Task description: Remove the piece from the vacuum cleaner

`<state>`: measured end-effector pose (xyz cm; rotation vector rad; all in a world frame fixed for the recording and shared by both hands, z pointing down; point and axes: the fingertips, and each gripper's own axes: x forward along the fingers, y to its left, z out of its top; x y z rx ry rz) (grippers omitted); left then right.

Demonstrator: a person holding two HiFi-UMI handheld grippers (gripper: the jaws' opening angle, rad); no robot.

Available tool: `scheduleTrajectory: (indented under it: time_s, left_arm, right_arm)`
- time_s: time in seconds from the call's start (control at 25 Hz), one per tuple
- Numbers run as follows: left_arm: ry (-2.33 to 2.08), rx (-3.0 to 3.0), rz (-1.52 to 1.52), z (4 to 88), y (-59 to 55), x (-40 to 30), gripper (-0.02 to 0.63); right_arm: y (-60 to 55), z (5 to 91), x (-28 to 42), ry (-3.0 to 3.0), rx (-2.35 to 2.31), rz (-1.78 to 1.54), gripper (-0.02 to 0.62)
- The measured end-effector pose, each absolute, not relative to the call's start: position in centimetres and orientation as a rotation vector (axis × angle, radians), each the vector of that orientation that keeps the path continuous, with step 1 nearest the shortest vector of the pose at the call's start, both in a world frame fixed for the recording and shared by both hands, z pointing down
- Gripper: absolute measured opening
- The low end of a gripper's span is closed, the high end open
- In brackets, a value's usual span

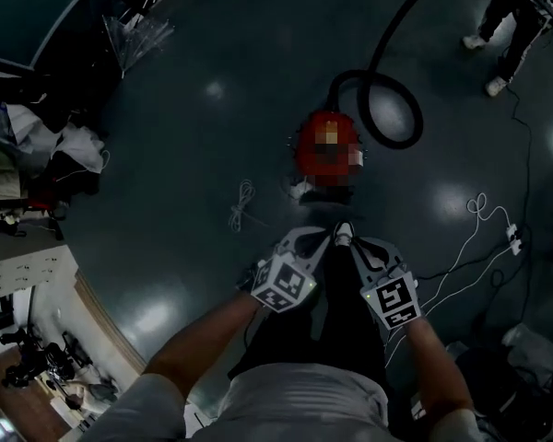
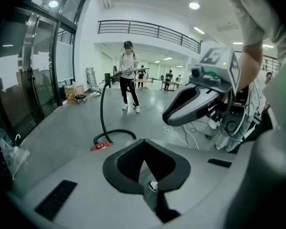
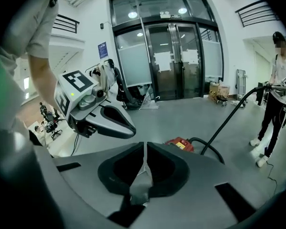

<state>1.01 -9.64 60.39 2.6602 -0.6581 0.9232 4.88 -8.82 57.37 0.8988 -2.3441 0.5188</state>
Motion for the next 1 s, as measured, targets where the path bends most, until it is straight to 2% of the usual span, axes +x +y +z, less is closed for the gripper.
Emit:
scheduleTrajectory:
  time_s: [0.44, 0.52, 0.64, 0.72, 1.0]
  left_arm:
    - [-0.472, 2.619, 1.281, 83.7, -14.0, 2.3, 0.006]
    - [-0.457, 2.61, 1.306, 86.8, -14.1, 2.7, 0.006]
    - [-0.486, 2.597, 1.266, 89.1, -14.0, 3.4, 0.006]
    - [-0.5, 2.589, 1.243, 89.7, -13.7, 3.3, 0.006]
    - [-0.518, 2.561, 1.221, 90.7, -12.5, 1.5, 0.006]
  right_arm:
    - [-12.6, 84.3, 6.9, -2.12, 0.625, 0.387, 0.021]
    - [-12.4, 88.8, 7.2, -2.078, 0.547, 0.321, 0.04]
    - [-12.2, 94.1, 7.2, -2.038, 0.456, 0.271, 0.113]
    - [-12.5, 96.4, 6.8, -2.018, 0.417, 0.245, 0.136]
    - [-12.2, 101.2, 6.3, -1.92, 0.299, 0.118, 0.152]
